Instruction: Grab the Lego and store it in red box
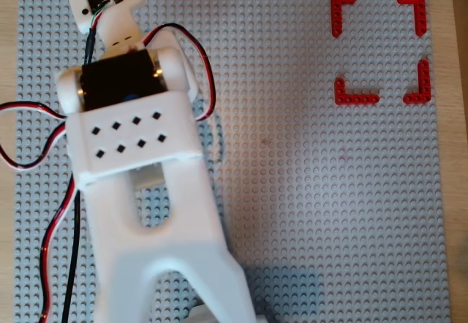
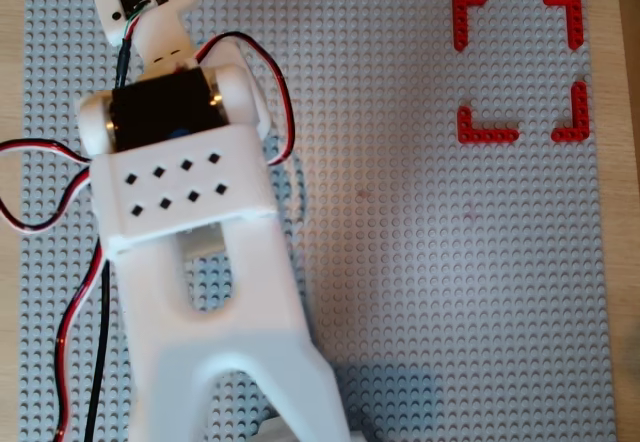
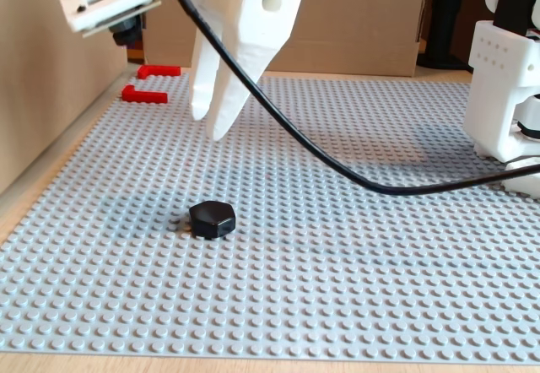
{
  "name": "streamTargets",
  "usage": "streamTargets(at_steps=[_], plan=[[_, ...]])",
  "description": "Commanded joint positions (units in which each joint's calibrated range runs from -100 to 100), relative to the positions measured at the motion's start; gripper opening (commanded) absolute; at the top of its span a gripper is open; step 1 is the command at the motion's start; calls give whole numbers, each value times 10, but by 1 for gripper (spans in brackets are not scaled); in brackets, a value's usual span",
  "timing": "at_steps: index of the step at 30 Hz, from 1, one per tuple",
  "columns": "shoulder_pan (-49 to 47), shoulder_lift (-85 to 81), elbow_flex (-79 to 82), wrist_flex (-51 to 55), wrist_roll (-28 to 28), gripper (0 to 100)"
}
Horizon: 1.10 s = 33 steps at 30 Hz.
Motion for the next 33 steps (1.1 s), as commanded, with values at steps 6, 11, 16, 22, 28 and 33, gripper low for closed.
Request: streamTargets(at_steps=[6, 11, 16, 22, 28, 33], plan=[[-2, 1, -27, -5, -15, 16], [-27, 1, -28, 2, -27, 16], [-34, 2, -30, -2, -39, 16], [-45, 7, -29, -2, -46, 16], [-45, 10, -23, -44, -48, 16], [-45, 43, -27, -63, -57, 16]])
